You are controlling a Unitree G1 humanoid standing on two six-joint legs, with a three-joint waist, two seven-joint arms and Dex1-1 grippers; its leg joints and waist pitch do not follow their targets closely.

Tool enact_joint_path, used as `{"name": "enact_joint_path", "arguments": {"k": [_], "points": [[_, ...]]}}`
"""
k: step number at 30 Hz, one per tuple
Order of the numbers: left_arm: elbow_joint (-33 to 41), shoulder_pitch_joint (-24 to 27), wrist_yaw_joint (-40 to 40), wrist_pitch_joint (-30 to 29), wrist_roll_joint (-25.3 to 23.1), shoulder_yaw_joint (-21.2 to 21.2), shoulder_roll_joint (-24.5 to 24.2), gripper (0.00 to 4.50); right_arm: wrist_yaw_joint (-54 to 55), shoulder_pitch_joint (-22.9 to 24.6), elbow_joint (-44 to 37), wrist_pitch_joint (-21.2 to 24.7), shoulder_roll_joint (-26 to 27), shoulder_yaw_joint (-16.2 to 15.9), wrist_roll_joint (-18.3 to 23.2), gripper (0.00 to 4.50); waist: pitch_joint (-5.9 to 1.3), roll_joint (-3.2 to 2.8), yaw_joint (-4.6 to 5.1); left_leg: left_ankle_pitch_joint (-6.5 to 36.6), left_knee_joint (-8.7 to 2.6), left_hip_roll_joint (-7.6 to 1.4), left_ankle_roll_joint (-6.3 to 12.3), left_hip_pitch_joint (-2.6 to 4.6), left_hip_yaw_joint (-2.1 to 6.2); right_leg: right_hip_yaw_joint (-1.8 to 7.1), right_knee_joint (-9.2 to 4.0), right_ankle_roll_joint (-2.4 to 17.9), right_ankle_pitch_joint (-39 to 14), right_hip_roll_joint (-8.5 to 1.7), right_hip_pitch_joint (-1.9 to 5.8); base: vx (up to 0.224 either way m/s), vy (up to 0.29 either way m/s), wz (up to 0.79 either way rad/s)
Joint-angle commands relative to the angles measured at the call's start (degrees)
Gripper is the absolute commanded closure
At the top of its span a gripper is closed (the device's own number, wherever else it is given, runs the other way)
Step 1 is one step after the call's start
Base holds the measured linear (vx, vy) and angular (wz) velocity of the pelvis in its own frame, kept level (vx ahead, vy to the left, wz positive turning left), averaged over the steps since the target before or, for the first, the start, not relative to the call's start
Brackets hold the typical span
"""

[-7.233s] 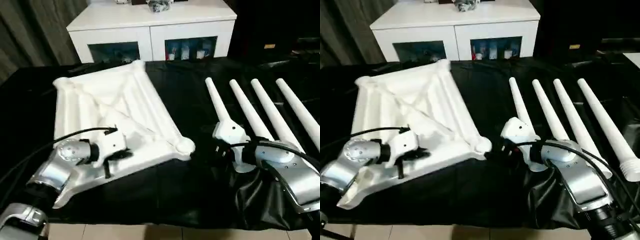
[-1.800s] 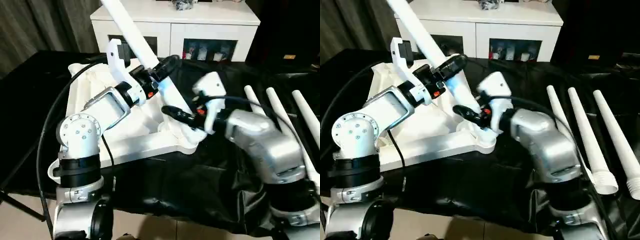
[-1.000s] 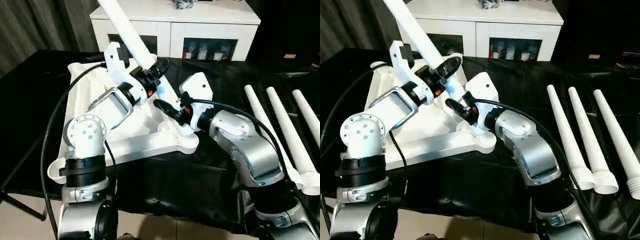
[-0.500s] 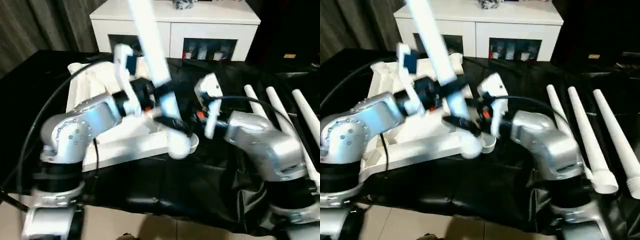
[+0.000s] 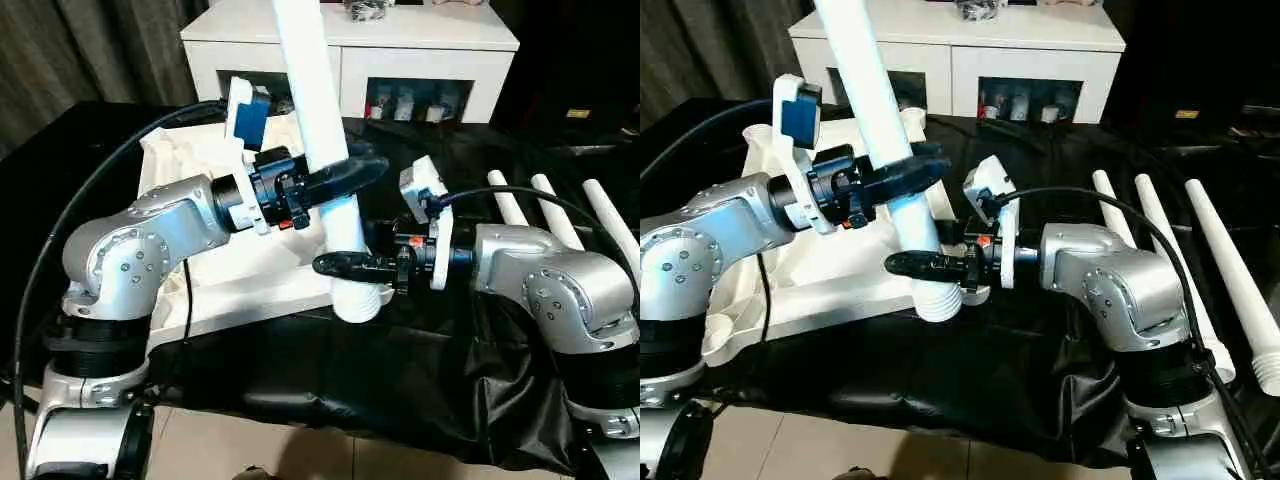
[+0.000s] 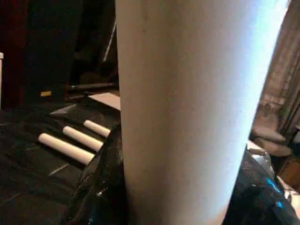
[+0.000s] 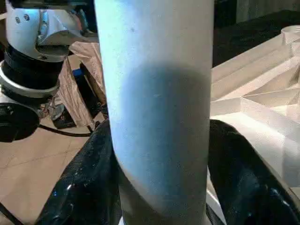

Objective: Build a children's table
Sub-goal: Pick table leg

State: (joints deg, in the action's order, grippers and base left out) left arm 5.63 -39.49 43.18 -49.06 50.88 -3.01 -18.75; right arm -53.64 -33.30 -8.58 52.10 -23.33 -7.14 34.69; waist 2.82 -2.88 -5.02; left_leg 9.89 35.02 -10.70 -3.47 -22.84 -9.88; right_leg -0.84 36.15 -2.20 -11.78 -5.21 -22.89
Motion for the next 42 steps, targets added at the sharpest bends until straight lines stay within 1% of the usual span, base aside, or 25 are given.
{"name": "enact_joint_path", "arguments": {"k": [1,6,12,14,15,16,17,18,19,20,21,22,23,25,27,28,30,31,32,34,37,38,39,40,42], "points": [[-0.1,-1.7,1.2,0.9,0.3,-0.6,-0.1,2.64,0.4,-0.5,-1.1,0.9,-0.4,0.3,0.7,2.1,-4.39,-0.08,0.14,7.8,-3.72,-0.71,-1.47,1.66,0.05,0.69,-3.27,14.8,1.1,-1.01,2.79,0.0,0.0,0.0],[-1.4,-2.1,0.5,0.9,-0.3,-0.9,0.0,2.64,2.0,-1.0,-0.6,0.9,0.5,1.2,0.7,2.45,-4.45,-0.05,0.08,7.3,-3.63,-0.68,-1.29,1.6,0.06,0.67,-3.13,15.1,2.2,-1.01,2.87,0.0,0.0,0.0],[-1.9,-2.0,-1.2,0.6,-0.3,-1.4,0.5,2.64,5.7,-1.6,0.1,-0.1,2.5,2.5,0.4,2.54,-4.44,-0.07,0.11,7.6,-3.7,-0.7,-1.59,1.59,0.09,0.64,-3.13,15.1,1.7,-1.01,2.83,0.0,0.0,0.0],[-2.9,-2.3,-4.4,0.5,-1.5,-1.8,1.1,2.64,7.4,-1.9,0.5,-0.2,3.4,3.2,0.4,2.55,-4.44,-0.28,0.15,7.8,-3.7,-0.72,-1.81,1.65,0.09,0.65,-3.11,15.0,2.1,-0.97,2.76,0.0,0.0,0.0],[-2.9,-2.3,-4.4,0.5,-1.5,-1.8,1.1,2.64,7.4,-1.9,0.5,-0.2,3.4,3.2,0.4,2.55,-4.43,-0.18,0.19,8.0,-3.68,-0.66,-1.84,1.63,0.07,0.65,-3.16,15.0,2.0,-0.97,2.79,0.0,0.0,0.0],[-4.1,-2.8,-7.2,0.3,-2.8,-2.2,1.5,2.29,8.2,-2.1,0.7,-0.4,3.8,3.4,0.1,2.55,-4.45,-0.28,0.11,8.3,-3.7,-0.67,-1.99,1.69,0.07,0.65,-3.18,14.8,1.6,-0.95,2.77,0.0,0.0,0.0],[-7.8,-4.3,-13.5,-0.1,-5.2,-3.5,2.6,2.08,10.5,-2.5,1.2,-1.3,4.7,3.7,-1.0,2.55,-4.44,-0.52,0.03,8.6,-3.68,-0.65,-2.33,1.7,0.12,0.65,-3.14,14.6,1.4,-0.97,2.77,0.0,0.0,0.0],[-8.3,-4.4,-14.4,-0.3,-5.6,-3.7,2.7,1.94,10.9,-2.6,1.3,-1.5,4.8,3.8,-1.2,2.56,-4.38,-0.47,0.08,9.0,-3.69,-0.65,-2.58,1.79,0.03,0.69,-3.3,14.5,1.0,-0.91,2.56,0.0,0.0,0.0],[-9.1,-4.7,-17.5,-0.4,-7.3,-3.8,3.0,1.91,14.0,-3.1,1.9,-2.5,6.0,4.4,-2.7,2.57,-4.44,-0.29,0.15,9.1,-3.78,-0.6,-2.93,1.68,0.27,0.6,-3.32,13.9,0.1,-0.99,2.95,0.0,0.0,0.0],[-8.7,-4.6,-18.0,-0.4,-7.7,-3.7,3.1,1.91,14.8,-3.3,2.0,-2.9,6.3,4.5,-3.3,2.57,-4.36,-0.32,0.18,8.9,-3.91,-0.7,-3.27,1.55,0.3,0.64,-3.4,13.4,-0.2,-1.07,2.91,0.0,0.0,0.0],[-8.3,-4.5,-18.7,-0.4,-8.0,-3.7,3.4,1.83,15.6,-3.3,2.0,-3.8,6.5,4.2,-4.2,2.58,-4.33,-0.21,0.2,9.3,-3.91,-0.68,-3.67,1.64,0.32,0.62,-3.5,12.7,-1.3,-1.12,2.84,0.0,0.0,0.0],[-8.0,-4.4,-19.5,-0.4,-8.1,-3.8,3.7,1.83,16.3,-3.4,2.1,-4.4,6.7,4.0,-5.0,2.6,-4.37,-0.17,0.28,9.1,-3.92,-0.64,-3.64,1.58,0.27,0.64,-3.52,12.6,-1.3,-1.09,2.91,0.0,0.0,0.0],[-7.5,-4.6,-21.5,-0.6,-8.2,-4.3,4.6,1.55,17.6,-3.4,2.3,-4.9,7.7,4.2,-5.3,2.6,-4.47,0.02,0.2,8.0,-3.8,-0.62,-3.64,1.47,0.24,0.68,-3.41,12.6,0.2,-1.08,2.91,0.0,0.0,0.0],[-7.0,-4.8,-23.5,-1.3,-7.5,-5.1,5.8,1.5,18.8,-3.3,2.5,-5.2,8.8,4.4,-5.4,2.61,-4.52,-0.08,0.16,7.1,-3.67,-0.55,-3.34,1.4,0.22,0.66,-3.27,13.0,1.9,-1.04,2.88,0.0,0.0,0.0],[-6.4,-5.4,-26.0,-2.4,-6.4,-5.8,7.2,1.46,19.6,-3.3,2.3,-5.4,9.7,4.2,-5.4,2.61,-4.52,0.06,0.11,7.1,-3.68,-0.58,-2.9,1.43,0.21,0.64,-3.25,13.2,2.4,-0.99,2.89,0.0,0.0,0.0],[-6.3,-5.7,-26.8,-2.8,-6.2,-5.9,7.5,1.34,19.9,-3.4,2.3,-5.4,10.0,4.2,-5.5,2.61,-4.54,-0.04,0.07,6.9,-3.67,-0.57,-2.78,1.42,0.23,0.61,-3.24,13.3,2.5,-0.95,2.88,0.0,0.0,0.0],[-6.3,-5.9,-27.6,-3.1,-6.1,-5.9,7.8,1.1,20.3,-3.6,2.4,-5.5,10.3,4.2,-5.6,2.61,-4.49,-0.08,0.05,7.5,-3.7,-0.54,-2.67,1.44,0.23,0.58,-3.33,13.2,1.8,-0.94,2.83,0.0,0.0,0.0],[-6.2,-5.8,-28.0,-3.3,-6.4,-5.8,8.0,1.08,20.8,-3.7,2.5,-5.6,10.6,4.1,-5.7,2.61,-4.45,0.24,0.1,7.7,-3.75,-0.55,-2.52,1.41,0.22,0.61,-3.4,13.0,1.2,-0.91,2.86,0.0,0.0,0.0],[-6.1,-5.7,-28.2,-3.4,-6.6,-5.8,8.2,1.01,21.1,-3.8,2.6,-5.7,10.9,4.1,-5.8,2.61,-4.45,0.13,0.06,7.7,-3.75,-0.56,-2.55,1.43,0.22,0.62,-3.37,13.0,1.0,-0.96,2.84,0.0,0.0,0.0],[-5.9,-5.5,-29.3,-3.4,-7.1,-5.9,8.5,0.77,21.4,-4.1,3.0,-6.3,11.1,3.6,-6.8,2.61,-4.36,0.24,0.02,8.0,-3.81,-0.6,-2.66,1.36,0.18,0.66,-3.5,12.6,-0.3,-1.05,2.79,0.0,0.0,0.0],[-6.3,-5.6,-31.4,-3.3,-7.9,-6.5,8.8,0.66,21.9,-4.3,3.3,-7.4,10.8,2.6,-8.4,2.61,-4.35,0.21,0.01,8.0,-3.84,-0.61,-3.02,1.33,0.25,0.67,-3.53,11.9,-0.6,-1.03,2.79,0.0,0.0,0.0],[-6.5,-5.7,-32.1,-3.1,-8.2,-6.8,8.9,0.52,22.1,-4.3,3.4,-7.9,10.7,2.0,-9.1,2.61,-4.35,0.19,0.0,7.9,-3.84,-0.6,-3.06,1.37,0.23,0.67,-3.56,11.8,-0.7,-1.03,2.75,0.0,0.0,0.0],[-6.8,-5.8,-33.0,-2.9,-8.3,-7.3,9.1,0.49,22.5,-4.3,3.6,-8.5,10.6,1.4,-10.0,2.61,-4.37,0.06,0.03,7.9,-3.83,-0.61,-3.18,1.37,0.26,0.65,-3.56,11.7,-0.6,-1.02,2.7,0.0,0.0,0.0],[-7.0,-5.9,-33.8,-2.6,-8.4,-7.8,9.3,0.49,22.9,-4.4,3.8,-9.1,10.6,0.8,-10.8,2.61,-4.36,0.14,0.05,7.8,-3.81,-0.61,-3.26,1.33,0.26,0.65,-3.54,11.6,-0.2,-1.0,2.72,0.0,0.0,0.0],[-7.4,-6.0,-34.6,-2.1,-8.7,-8.2,9.4,0.85,23.1,-4.2,3.7,-9.6,10.7,0.1,-11.4,2.61,-4.43,0.17,0.01,7.3,-3.75,-0.53,-3.28,1.3,0.26,0.67,-3.51,11.6,0.4,-1.01,2.8,0.0,0.0,0.0]]}}
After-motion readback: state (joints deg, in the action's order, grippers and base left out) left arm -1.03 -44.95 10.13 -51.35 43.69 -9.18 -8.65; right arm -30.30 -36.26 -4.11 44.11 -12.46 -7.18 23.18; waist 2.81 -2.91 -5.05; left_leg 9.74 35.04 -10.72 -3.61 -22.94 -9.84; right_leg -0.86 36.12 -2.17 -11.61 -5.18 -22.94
